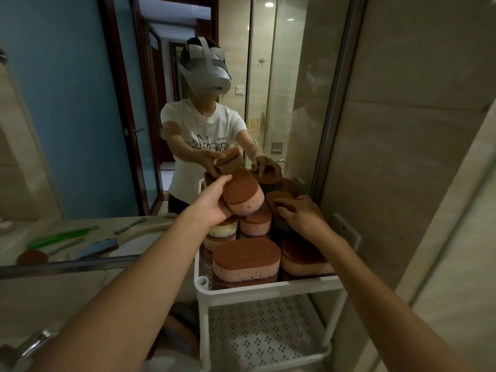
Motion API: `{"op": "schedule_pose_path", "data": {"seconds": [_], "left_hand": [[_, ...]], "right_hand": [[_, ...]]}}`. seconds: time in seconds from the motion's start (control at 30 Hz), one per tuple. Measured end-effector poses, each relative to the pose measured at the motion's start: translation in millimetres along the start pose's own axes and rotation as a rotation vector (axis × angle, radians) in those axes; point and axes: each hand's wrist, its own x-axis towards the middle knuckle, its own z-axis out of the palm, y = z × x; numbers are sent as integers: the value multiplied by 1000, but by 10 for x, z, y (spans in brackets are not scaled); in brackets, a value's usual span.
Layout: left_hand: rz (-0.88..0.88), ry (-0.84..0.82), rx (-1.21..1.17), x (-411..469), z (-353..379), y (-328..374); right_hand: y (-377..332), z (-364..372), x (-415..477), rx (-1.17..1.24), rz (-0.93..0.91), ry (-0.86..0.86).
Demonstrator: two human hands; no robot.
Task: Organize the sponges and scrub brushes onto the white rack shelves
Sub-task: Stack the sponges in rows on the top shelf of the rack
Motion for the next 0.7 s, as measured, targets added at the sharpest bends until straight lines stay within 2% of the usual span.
{"op": "schedule_pose_path", "data": {"seconds": [0.2,0.43,0.5,0.63,0.7], "left_hand": [[-9,-5,-20,6,-48,10],[11,40,-30,-36,7,1],[30,34,-40,-73,81,30],[95,4,-21,-162,327,107],[116,18,52,-172,457,88]], "right_hand": [[-143,-103,-79,-135,-59,-36],[-128,-90,-65,-237,-44,-88],[-168,-144,-82,-128,-100,-68],[-216,-289,-286,354,-174,127],[-176,-317,-361,466,-218,129]]}}
